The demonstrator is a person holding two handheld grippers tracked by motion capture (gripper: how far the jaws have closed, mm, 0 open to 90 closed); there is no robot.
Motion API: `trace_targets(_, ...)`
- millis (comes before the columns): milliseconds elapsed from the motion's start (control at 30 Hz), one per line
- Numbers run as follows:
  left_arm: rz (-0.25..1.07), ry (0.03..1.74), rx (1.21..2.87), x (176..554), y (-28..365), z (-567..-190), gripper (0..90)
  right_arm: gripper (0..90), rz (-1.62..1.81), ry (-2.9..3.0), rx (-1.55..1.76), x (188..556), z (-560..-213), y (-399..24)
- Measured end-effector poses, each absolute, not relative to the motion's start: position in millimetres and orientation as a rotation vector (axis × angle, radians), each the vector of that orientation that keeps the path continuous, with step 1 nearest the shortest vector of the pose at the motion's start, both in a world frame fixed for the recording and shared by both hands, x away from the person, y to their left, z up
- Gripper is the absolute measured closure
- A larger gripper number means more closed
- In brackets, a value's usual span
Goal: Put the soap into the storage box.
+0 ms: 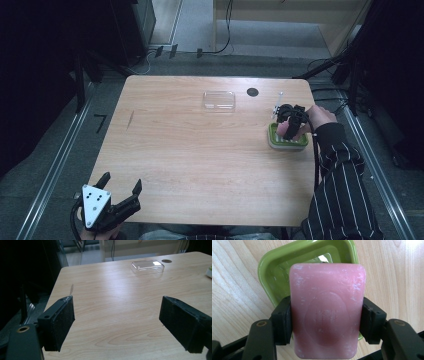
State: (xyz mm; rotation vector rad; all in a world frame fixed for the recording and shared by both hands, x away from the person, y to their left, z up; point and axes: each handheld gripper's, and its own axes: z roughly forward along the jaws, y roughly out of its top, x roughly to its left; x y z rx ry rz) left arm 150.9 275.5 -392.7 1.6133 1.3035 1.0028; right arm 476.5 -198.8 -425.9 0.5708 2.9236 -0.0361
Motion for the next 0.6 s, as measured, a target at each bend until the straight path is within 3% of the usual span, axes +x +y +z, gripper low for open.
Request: trace_targets(600,1.002,1.304,1.611,150.8,275.7,-392.8,13.4,38.7,-0.061,2.934,0.573,480.9,-434.7,-201.1)
